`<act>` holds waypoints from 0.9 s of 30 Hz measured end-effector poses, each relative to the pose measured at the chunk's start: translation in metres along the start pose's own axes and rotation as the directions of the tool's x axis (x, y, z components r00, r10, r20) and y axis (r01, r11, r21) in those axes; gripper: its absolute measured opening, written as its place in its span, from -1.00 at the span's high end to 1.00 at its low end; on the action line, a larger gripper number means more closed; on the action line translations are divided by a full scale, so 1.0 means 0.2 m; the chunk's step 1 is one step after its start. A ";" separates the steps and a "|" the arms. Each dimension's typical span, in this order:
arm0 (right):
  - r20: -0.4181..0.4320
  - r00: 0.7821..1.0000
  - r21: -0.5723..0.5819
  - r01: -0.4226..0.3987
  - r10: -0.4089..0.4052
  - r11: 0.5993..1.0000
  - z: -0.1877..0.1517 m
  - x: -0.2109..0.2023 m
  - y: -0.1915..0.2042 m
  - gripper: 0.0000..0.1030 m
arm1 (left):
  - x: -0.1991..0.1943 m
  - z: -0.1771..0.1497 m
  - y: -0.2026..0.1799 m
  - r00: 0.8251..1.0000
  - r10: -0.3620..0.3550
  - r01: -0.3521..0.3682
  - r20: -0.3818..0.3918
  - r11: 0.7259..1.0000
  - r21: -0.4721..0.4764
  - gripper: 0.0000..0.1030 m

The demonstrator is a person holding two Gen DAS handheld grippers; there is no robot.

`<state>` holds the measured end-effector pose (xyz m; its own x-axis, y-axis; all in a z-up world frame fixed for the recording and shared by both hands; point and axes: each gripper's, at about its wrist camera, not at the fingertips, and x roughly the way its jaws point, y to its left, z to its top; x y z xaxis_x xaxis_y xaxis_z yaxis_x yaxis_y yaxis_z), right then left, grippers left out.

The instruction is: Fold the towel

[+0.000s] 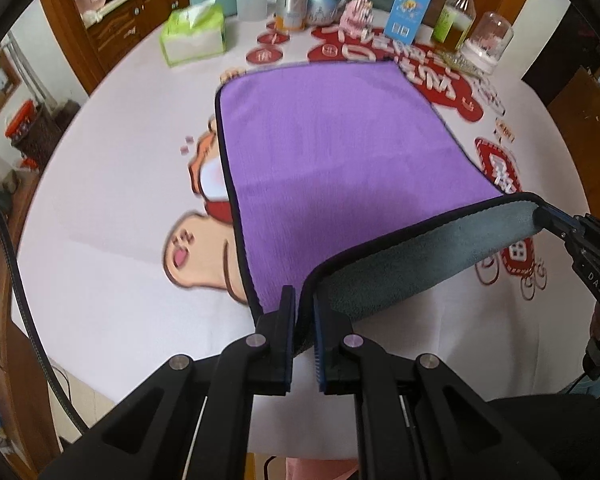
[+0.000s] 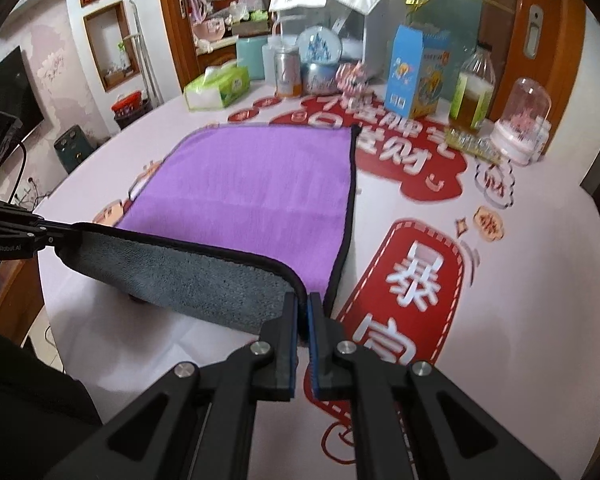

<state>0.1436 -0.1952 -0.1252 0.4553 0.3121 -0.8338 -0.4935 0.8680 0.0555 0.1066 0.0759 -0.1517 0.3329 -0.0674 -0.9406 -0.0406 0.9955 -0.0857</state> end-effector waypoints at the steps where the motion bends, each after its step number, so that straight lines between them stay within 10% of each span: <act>1: 0.009 1.000 -0.001 0.004 -0.004 1.000 0.02 -0.01 0.00 0.92 | -0.02 0.01 0.00 1.000 -0.001 0.001 0.008 1.000 0.001 0.88; 27: 0.275 0.956 -0.027 0.113 -0.101 0.993 0.71 0.02 -0.02 0.92 | -0.27 0.75 0.07 0.949 0.053 -0.056 0.310 0.998 0.001 0.89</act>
<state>0.2518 -0.1428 -0.0505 0.6892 0.3169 -0.6516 -0.4586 0.8870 -0.0538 0.2293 0.1043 -0.0530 0.6058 0.0095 -0.7956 -0.0582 0.9978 -0.0324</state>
